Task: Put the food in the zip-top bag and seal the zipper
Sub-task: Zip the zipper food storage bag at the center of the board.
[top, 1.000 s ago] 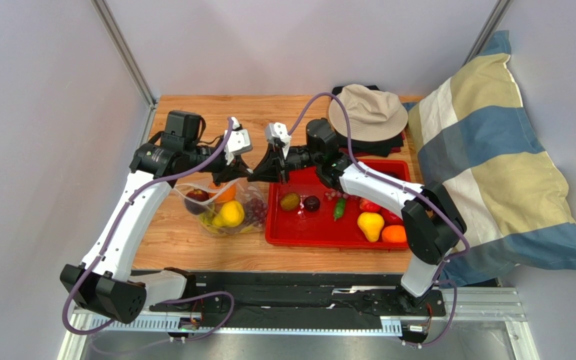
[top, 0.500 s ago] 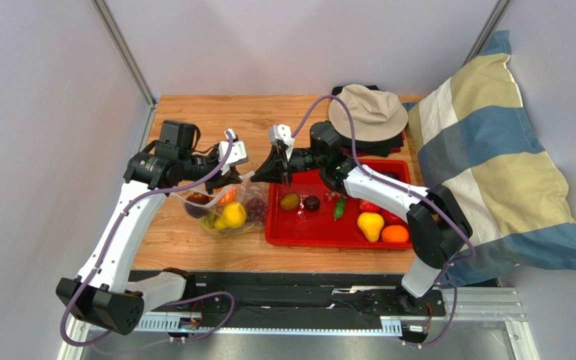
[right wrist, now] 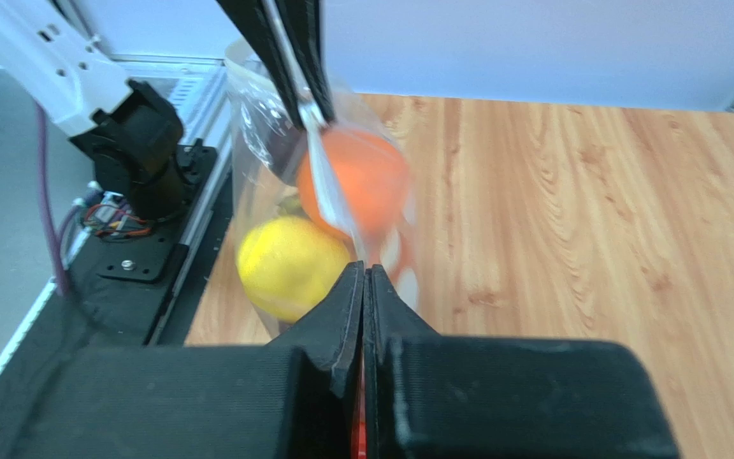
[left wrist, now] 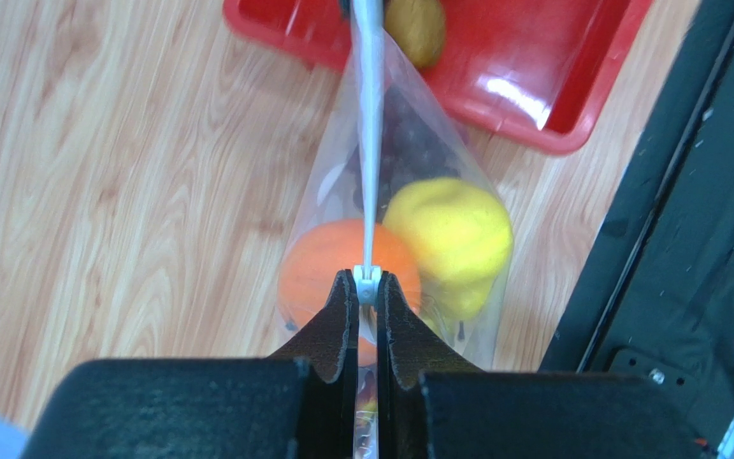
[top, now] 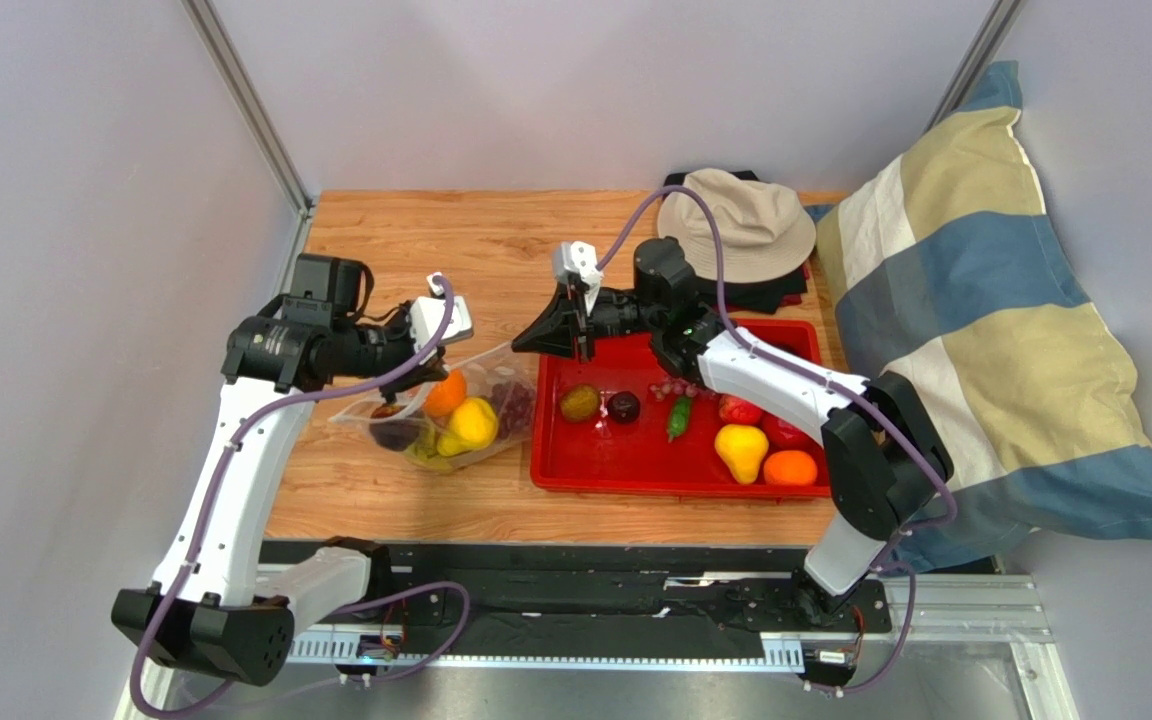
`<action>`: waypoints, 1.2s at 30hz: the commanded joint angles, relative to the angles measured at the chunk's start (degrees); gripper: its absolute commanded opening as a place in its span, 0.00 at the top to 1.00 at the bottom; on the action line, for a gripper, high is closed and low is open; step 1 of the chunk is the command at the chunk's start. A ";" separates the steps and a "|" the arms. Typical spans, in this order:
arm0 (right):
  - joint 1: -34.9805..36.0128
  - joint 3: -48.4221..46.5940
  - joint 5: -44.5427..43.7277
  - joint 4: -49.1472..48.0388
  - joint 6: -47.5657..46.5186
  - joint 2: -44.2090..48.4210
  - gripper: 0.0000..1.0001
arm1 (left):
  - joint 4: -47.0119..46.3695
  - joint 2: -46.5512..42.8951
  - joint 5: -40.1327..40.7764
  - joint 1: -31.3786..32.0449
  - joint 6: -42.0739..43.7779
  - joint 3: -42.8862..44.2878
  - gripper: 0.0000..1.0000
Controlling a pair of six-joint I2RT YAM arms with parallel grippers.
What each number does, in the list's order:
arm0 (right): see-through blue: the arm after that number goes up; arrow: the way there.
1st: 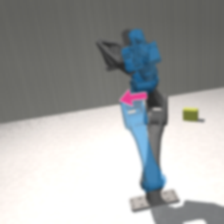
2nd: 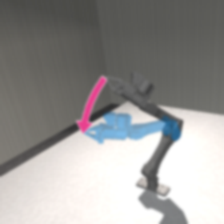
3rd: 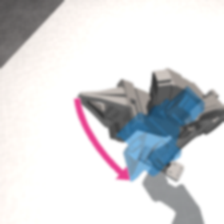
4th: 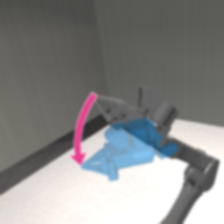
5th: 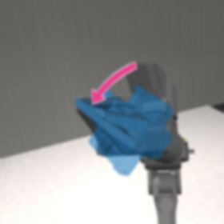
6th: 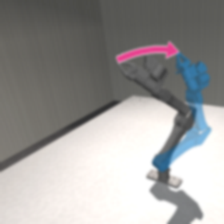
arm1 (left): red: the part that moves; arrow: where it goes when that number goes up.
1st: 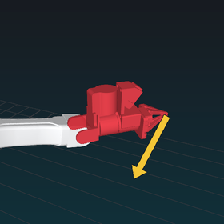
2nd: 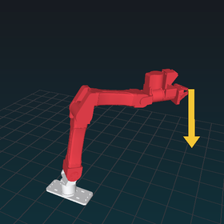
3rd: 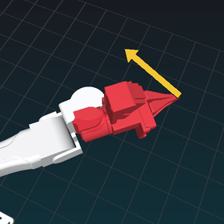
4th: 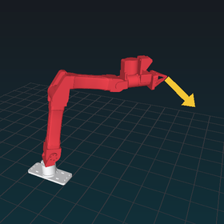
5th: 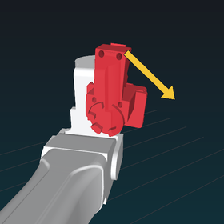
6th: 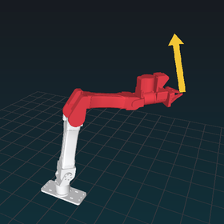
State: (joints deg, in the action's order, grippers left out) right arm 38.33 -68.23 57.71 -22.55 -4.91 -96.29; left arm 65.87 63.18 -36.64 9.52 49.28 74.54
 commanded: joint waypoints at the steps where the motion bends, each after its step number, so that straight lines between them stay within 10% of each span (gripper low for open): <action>1: -3.96 0.90 -3.22 0.31 -3.35 3.57 1.00 | 5.68 -4.20 7.80 -2.31 2.67 0.61 0.97; 8: -4.84 -1.36 -1.21 4.78 -3.45 2.87 1.00 | 6.82 -7.36 8.44 -2.84 3.02 0.52 0.98; 12: -3.18 -8.67 2.68 13.13 -4.67 0.93 0.32 | 4.81 -7.46 2.12 -2.75 1.62 0.08 0.98; 15: -0.98 -9.56 2.06 14.37 -8.71 1.45 0.24 | 3.74 -5.01 -1.48 -2.40 0.12 0.69 0.98; 28: 7.46 -13.60 2.05 27.54 -21.89 0.14 0.26 | -5.31 -3.68 0.17 4.98 -6.03 -3.70 0.98; 36: 9.84 -17.38 -4.96 36.87 -32.18 -3.64 0.60 | -7.42 -4.11 0.69 6.56 -8.32 -3.88 0.98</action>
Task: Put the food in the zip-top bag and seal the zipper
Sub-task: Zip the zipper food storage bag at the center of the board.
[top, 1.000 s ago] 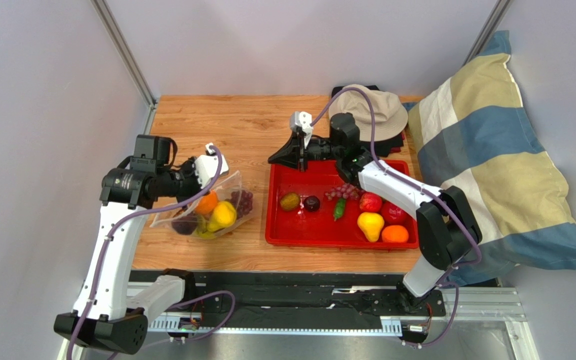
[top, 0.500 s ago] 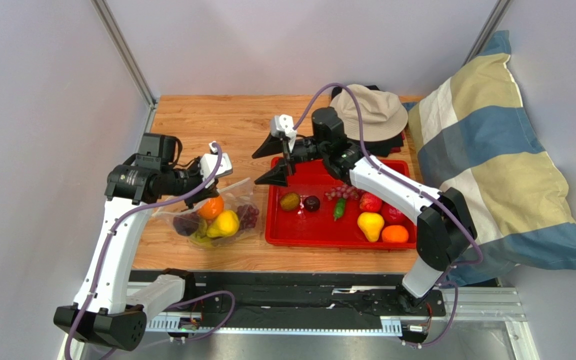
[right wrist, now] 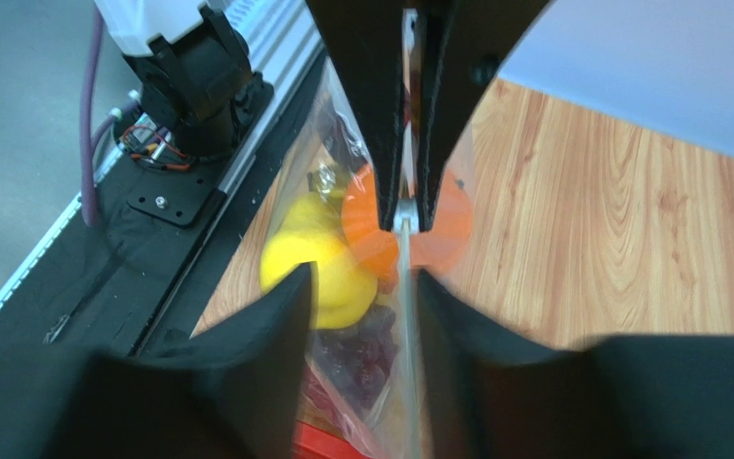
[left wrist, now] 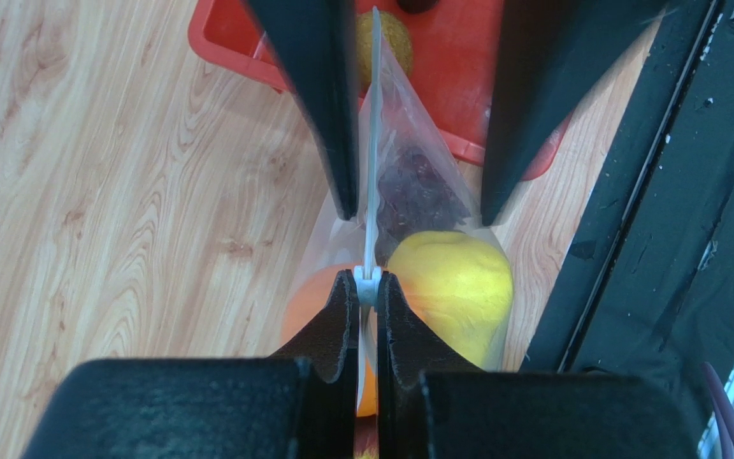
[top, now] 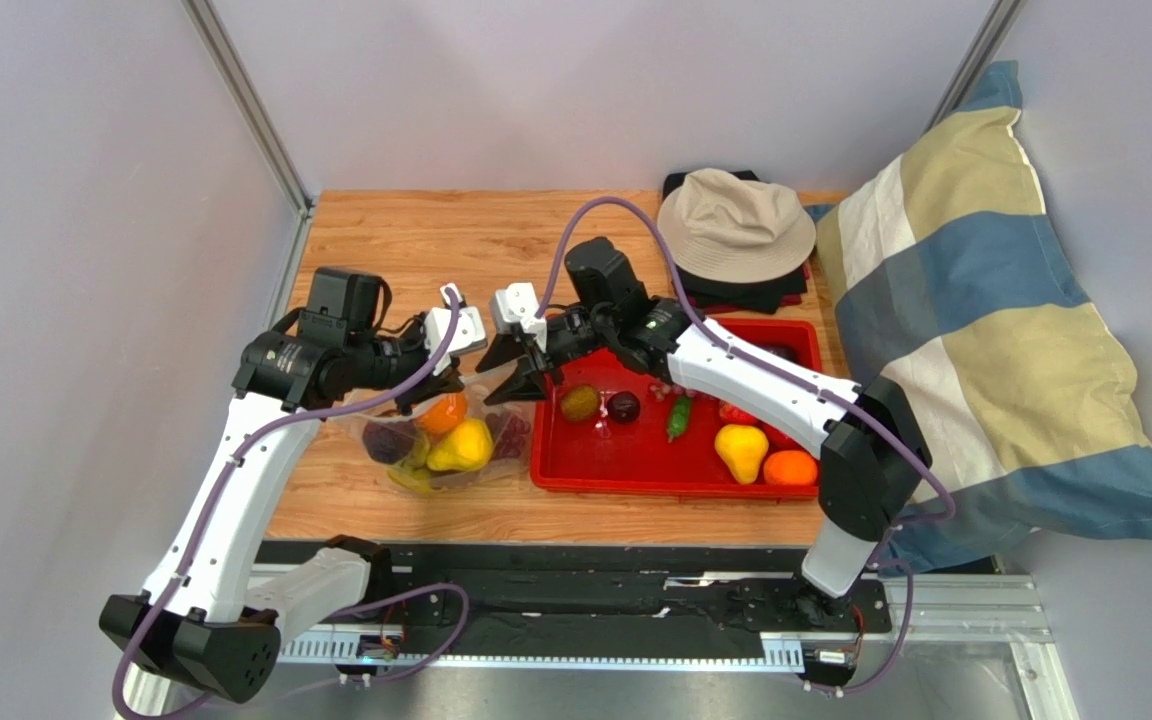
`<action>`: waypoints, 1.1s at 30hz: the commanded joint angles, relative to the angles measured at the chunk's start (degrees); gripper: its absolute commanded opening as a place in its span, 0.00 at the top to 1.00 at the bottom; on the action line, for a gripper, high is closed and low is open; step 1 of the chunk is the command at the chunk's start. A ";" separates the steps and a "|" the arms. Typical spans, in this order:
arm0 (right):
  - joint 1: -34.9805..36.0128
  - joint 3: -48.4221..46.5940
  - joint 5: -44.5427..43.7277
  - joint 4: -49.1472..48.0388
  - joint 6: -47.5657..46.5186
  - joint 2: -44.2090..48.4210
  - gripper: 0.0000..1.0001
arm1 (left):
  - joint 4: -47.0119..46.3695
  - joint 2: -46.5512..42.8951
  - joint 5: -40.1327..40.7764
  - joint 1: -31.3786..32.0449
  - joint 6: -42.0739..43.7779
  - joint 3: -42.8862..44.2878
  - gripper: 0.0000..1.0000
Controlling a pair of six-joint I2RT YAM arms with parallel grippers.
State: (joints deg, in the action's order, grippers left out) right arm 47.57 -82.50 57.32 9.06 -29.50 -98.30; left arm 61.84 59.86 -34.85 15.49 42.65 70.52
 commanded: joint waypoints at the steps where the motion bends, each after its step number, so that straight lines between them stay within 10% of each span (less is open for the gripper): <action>1: 0.77 -3.28 -5.37 5.61 -8.29 -1.80 0.69 | -3.40 -0.79 -0.92 0.77 -1.96 0.14 0.98; 4: 0.94 -3.99 -7.13 7.28 -9.44 -1.90 1.00 | -2.87 -1.41 -0.04 0.95 -2.31 0.05 0.98; 33: -7.84 5.69 -13.46 -0.36 -6.37 2.85 1.00 | 14.80 -17.92 22.01 -9.68 5.34 -4.42 0.96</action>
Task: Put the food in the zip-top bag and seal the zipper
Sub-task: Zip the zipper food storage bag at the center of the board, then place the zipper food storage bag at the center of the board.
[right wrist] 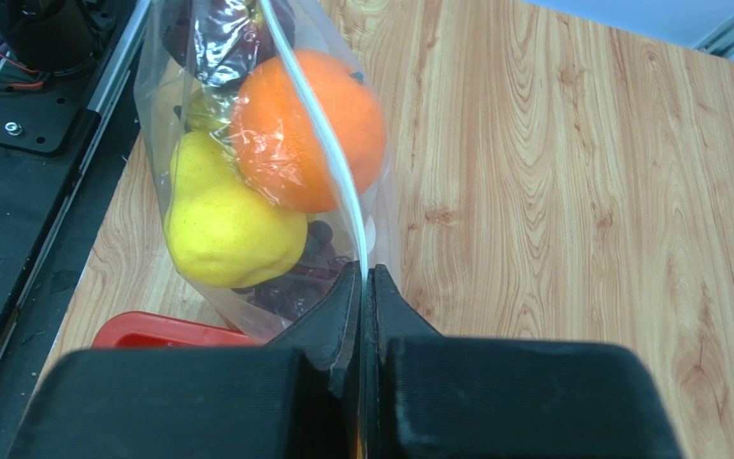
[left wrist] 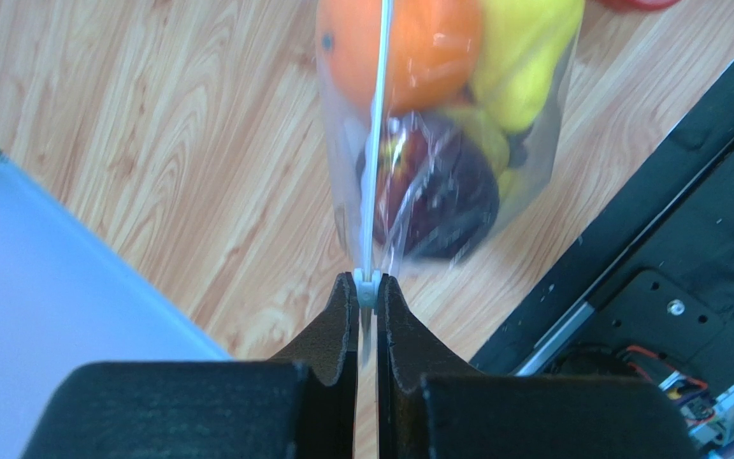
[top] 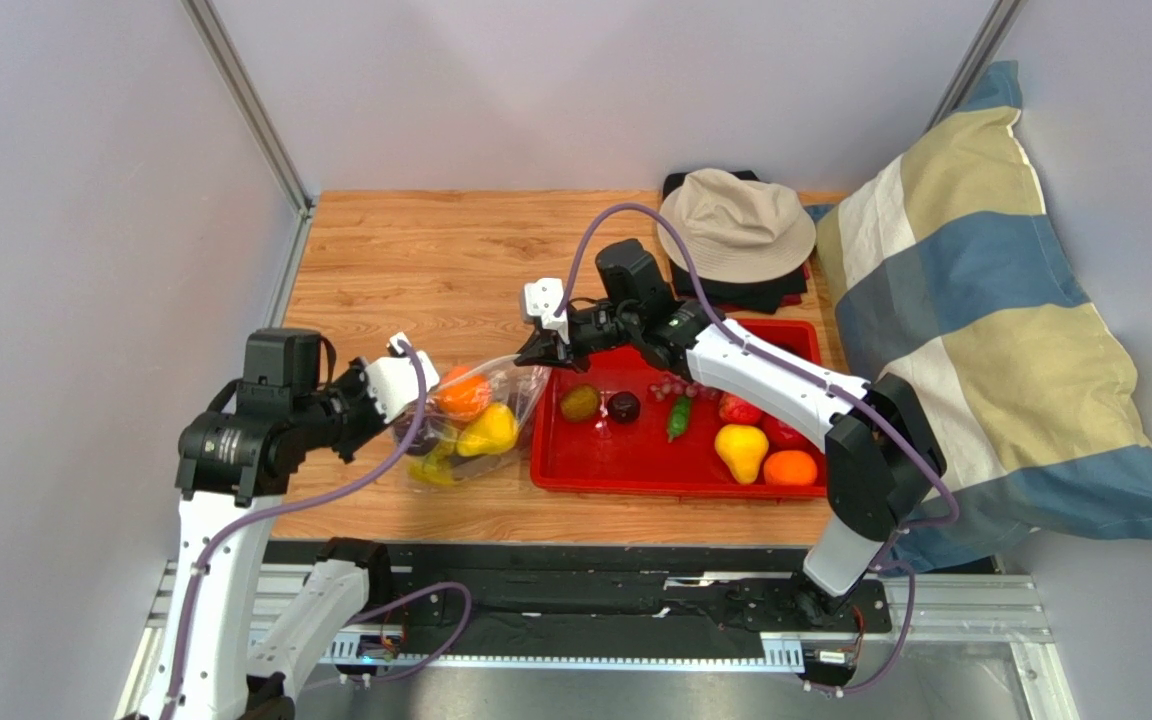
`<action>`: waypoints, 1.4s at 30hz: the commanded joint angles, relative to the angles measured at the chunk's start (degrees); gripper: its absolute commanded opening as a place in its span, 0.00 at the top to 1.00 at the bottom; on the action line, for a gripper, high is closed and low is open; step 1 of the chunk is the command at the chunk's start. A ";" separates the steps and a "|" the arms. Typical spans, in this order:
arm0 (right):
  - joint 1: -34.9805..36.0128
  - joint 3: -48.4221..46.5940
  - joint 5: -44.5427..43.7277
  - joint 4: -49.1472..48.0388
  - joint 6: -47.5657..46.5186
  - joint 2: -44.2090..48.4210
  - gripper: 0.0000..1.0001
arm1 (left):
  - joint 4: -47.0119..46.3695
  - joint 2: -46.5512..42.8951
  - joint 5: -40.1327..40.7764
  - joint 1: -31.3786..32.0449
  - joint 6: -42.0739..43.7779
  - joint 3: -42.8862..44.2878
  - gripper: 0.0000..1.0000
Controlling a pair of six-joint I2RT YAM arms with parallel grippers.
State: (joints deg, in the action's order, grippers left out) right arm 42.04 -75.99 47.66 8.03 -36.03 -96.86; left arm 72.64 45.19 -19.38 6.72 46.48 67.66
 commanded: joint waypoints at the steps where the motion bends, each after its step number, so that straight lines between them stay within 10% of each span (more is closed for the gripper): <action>1: -2.32 -1.09 -3.63 1.02 0.17 1.15 1.00 | 3.74 -3.70 7.68 -0.92 1.07 -2.09 0.97; 12: 3.21 -9.26 3.49 2.15 10.88 -1.57 1.00 | -13.92 0.42 25.87 -1.01 -9.64 -0.69 1.00; 28: 5.69 -29.03 18.61 16.67 25.91 -14.30 1.00 | -13.39 -0.81 26.93 -1.01 -10.18 -0.94 1.00; 42: -2.93 -47.50 -1.59 11.84 28.74 -36.38 1.00 | -46.35 28.26 28.96 -1.45 -11.32 -5.18 1.00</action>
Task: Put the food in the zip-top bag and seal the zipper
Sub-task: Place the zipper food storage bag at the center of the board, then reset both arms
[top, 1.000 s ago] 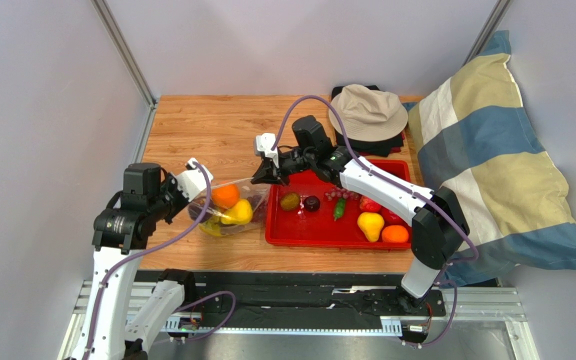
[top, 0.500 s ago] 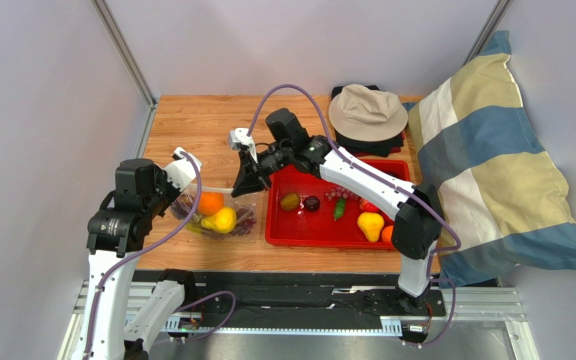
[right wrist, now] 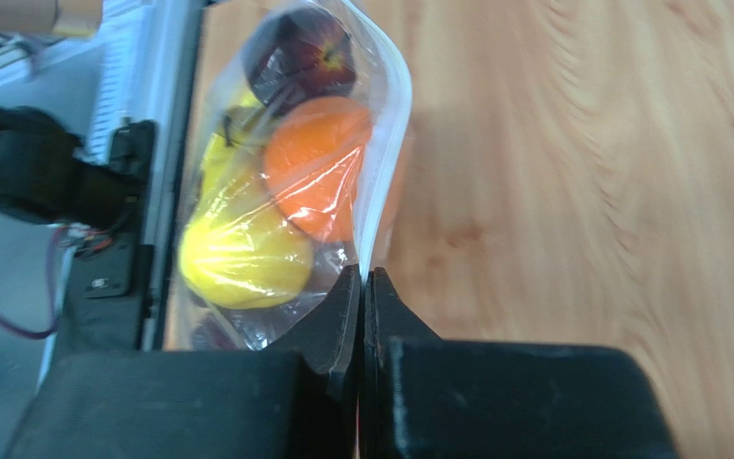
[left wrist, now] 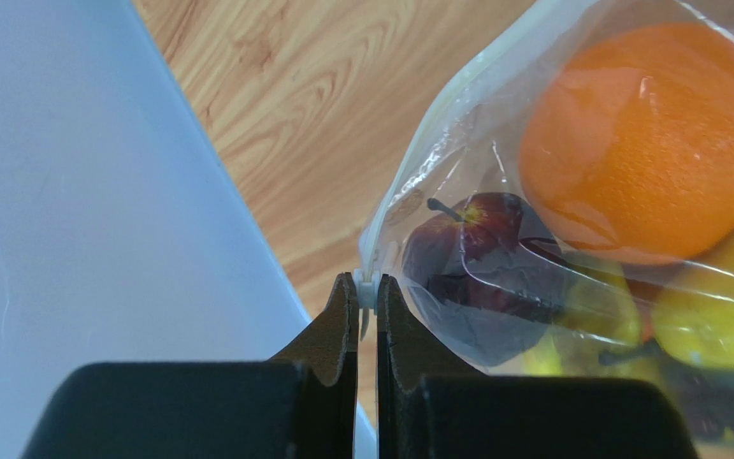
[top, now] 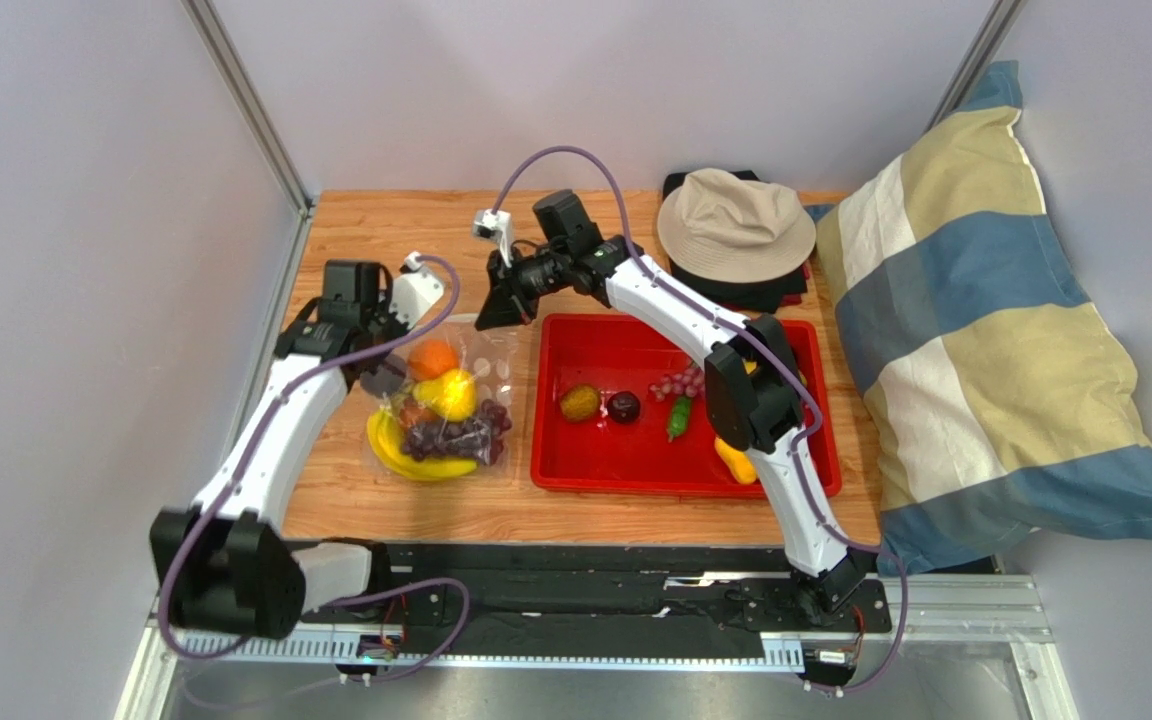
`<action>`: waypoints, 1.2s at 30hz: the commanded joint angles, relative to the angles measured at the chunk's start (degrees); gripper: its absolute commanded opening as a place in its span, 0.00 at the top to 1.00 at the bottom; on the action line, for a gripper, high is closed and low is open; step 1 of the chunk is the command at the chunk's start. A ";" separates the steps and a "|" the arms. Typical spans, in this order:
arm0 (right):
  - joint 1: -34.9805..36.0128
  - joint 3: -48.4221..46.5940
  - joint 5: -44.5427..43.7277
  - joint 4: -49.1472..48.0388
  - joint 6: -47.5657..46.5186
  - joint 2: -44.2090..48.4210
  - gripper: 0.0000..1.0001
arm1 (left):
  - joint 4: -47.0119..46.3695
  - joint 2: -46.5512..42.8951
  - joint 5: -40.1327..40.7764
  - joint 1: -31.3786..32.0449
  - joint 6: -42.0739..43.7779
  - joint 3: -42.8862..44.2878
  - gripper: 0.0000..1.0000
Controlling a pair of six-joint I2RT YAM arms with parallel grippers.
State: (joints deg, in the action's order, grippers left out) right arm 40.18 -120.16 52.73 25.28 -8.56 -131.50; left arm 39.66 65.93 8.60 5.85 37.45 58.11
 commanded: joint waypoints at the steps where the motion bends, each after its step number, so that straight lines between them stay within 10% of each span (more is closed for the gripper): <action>1: -1.25 -3.15 -7.63 -6.46 1.18 -2.17 1.00 | -13.55 11.72 0.28 -0.83 -3.08 7.25 1.00; 8: -2.39 -3.24 -14.76 -12.62 0.73 -4.02 0.95 | -8.29 21.43 -3.59 -1.28 -9.23 16.25 0.90; 13: -3.18 -0.62 -14.50 -11.66 1.79 -1.40 0.32 | -3.37 19.51 -6.04 -1.36 -11.17 18.88 0.30; 15: -3.27 1.85 -14.85 -11.74 1.88 2.64 0.23 | -1.62 18.27 -7.36 -1.36 -12.22 20.11 0.03; 19: -4.84 6.68 -15.73 -12.18 4.50 9.50 0.06 | 3.31 16.25 -13.15 -1.36 -15.38 28.08 0.01; 36: -25.06 28.64 -23.72 -3.04 17.70 41.22 0.01 | 11.32 20.29 -27.14 -1.28 -28.48 48.34 0.01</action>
State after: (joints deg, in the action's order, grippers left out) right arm 18.94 -99.61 32.97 18.15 5.06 -95.55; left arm 49.10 85.52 -14.59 4.73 12.67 107.00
